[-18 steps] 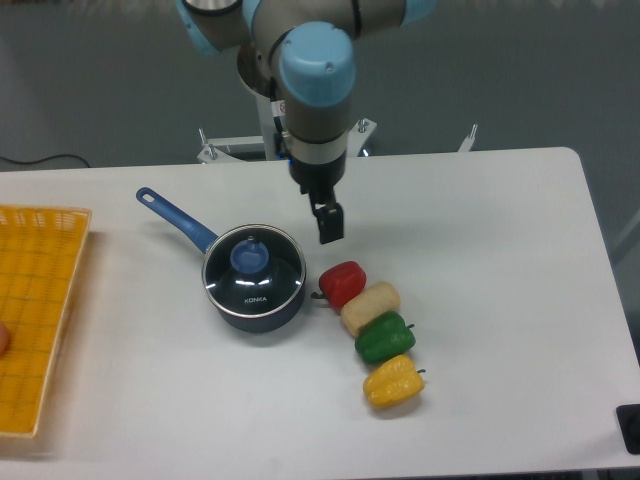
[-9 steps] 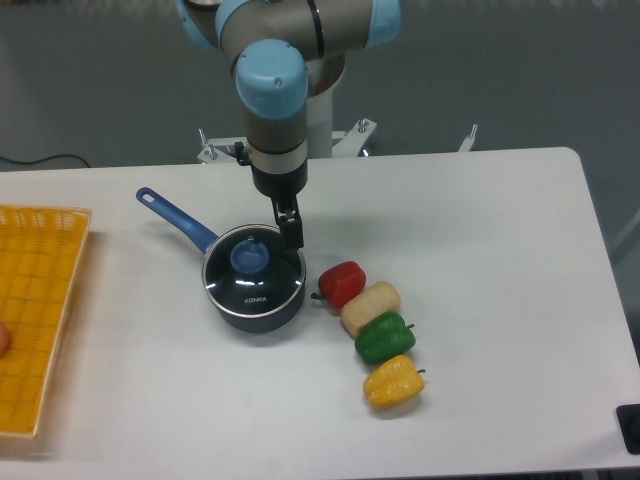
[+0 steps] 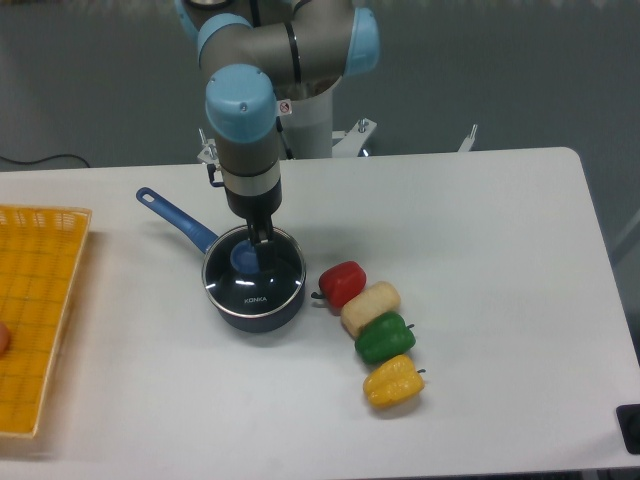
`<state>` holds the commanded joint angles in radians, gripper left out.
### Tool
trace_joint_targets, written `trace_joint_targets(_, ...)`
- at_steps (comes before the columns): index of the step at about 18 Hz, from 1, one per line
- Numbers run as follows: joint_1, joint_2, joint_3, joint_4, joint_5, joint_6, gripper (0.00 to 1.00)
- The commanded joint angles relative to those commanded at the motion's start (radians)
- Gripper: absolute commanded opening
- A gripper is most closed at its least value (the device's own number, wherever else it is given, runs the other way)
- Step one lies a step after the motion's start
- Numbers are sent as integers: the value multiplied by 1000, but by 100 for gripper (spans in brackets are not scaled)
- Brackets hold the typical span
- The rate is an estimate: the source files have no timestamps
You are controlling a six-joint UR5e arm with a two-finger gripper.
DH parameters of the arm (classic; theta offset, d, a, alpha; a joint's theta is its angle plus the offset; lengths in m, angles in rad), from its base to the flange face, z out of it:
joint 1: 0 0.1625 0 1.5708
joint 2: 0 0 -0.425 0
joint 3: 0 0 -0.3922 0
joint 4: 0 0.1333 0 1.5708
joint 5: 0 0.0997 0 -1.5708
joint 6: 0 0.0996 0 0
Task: Open the lid
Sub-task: 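Lower the gripper onto the blue knob of the glass lid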
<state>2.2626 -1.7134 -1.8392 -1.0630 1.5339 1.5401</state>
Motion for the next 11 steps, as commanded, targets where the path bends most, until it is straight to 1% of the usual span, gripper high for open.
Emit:
trace_joint_targets(3,-15,-12,3,-3,5,-5,100)
trace_joint_targets(11,-21,-41,3,-6,17,-8,100)
